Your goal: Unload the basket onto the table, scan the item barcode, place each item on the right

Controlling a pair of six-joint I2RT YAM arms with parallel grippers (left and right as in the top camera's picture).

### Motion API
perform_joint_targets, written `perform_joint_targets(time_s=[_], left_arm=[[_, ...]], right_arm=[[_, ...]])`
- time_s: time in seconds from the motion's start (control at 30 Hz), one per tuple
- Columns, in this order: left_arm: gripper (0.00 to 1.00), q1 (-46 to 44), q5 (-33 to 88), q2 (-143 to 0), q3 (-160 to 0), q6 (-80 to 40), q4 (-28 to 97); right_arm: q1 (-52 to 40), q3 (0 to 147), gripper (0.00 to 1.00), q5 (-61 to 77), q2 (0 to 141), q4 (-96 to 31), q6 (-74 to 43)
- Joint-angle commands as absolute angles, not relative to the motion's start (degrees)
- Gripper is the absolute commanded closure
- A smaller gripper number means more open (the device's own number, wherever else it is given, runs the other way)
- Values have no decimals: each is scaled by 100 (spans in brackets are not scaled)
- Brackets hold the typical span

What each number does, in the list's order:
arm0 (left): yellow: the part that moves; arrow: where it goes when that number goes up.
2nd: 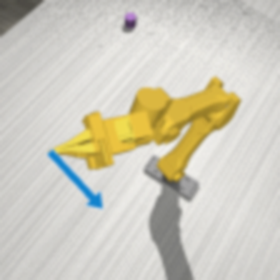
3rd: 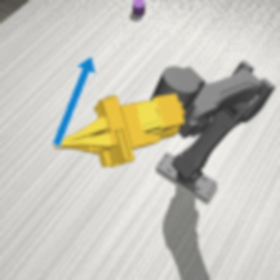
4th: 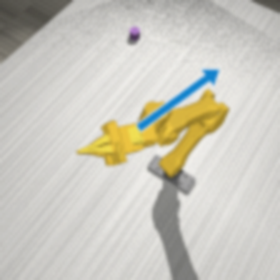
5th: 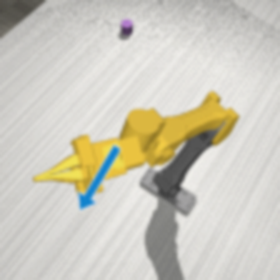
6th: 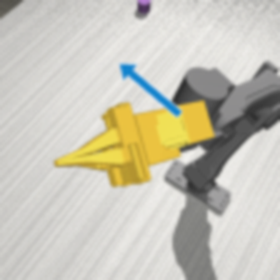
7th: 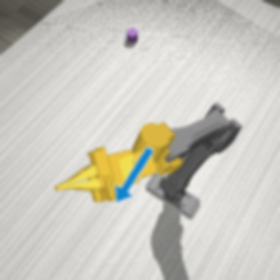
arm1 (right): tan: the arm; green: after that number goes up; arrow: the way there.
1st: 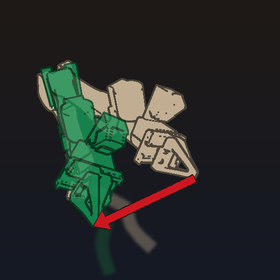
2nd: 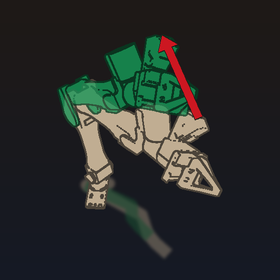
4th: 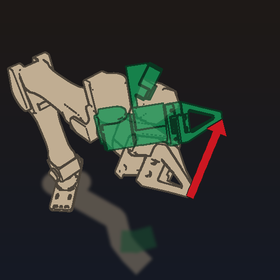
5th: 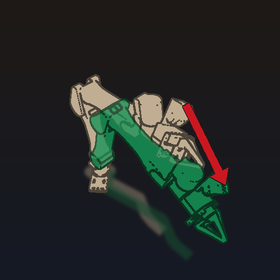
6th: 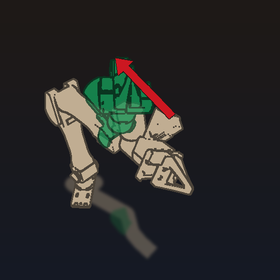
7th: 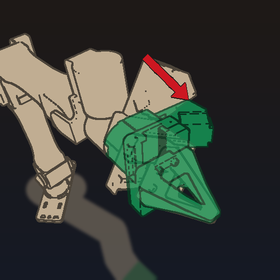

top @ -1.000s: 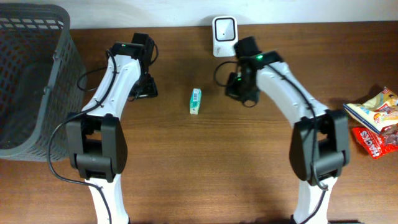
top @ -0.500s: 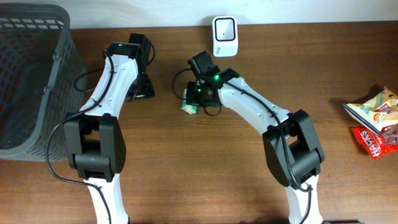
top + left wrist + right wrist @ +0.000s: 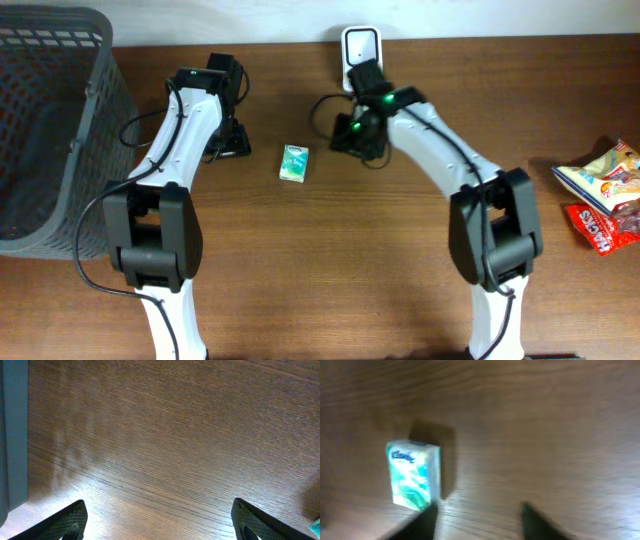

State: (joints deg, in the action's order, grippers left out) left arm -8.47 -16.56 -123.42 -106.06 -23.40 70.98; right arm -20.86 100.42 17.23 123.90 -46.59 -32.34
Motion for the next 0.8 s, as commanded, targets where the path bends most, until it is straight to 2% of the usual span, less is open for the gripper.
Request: perform_joint_targets(time_s=[0.0,0.03,0.13,0.23,0.27,0.37,0.5,0.53,0.6,0.77], left_arm=[[8,-803,-1737,-12213,-10560,-2331,7076],[6,-803,-1737,-12213,-10560,-2331,7081],[2,-803,-1739,-12213,-10560,-2331,7098],[1,-803,-1739,-12213,-10560,-2331,7137],[1,-803,-1739,-12213,-10560,-2331,7159],[0,-803,-1739,-12213,-10560,-2331,7159],[1,-803,-1739,-12213,-10560,-2331,7153],[1,-803,-1739,-12213,-10560,-2331,7153],[1,-803,-1739,-12213,-10560,-2331,7155],[1,-803,-1739,-12213,-10560,-2331,7153]], right_arm=[[-2259,10147,13,2080,12593,-4652,-3085],[-2342,10147,8,2084,12672,-4613,-3087],[-2574,10147,1,2080,12927,-4346,-3092],[-2696,10147,0,2080,13170,-4128,-3524],[-2707,10147,14,2082,13244,-4060,-3610],[-2711,10147,44,2080,13270,-3972,-3610],[-2711,10147,69,2078,13273,-3907,-3743],[-2711,10147,73,2078,13281,-3870,-3835],[-2738,10147,73,2080,13292,-3758,-3848],[-2899,10147,70,2053,13393,-3612,-3933]])
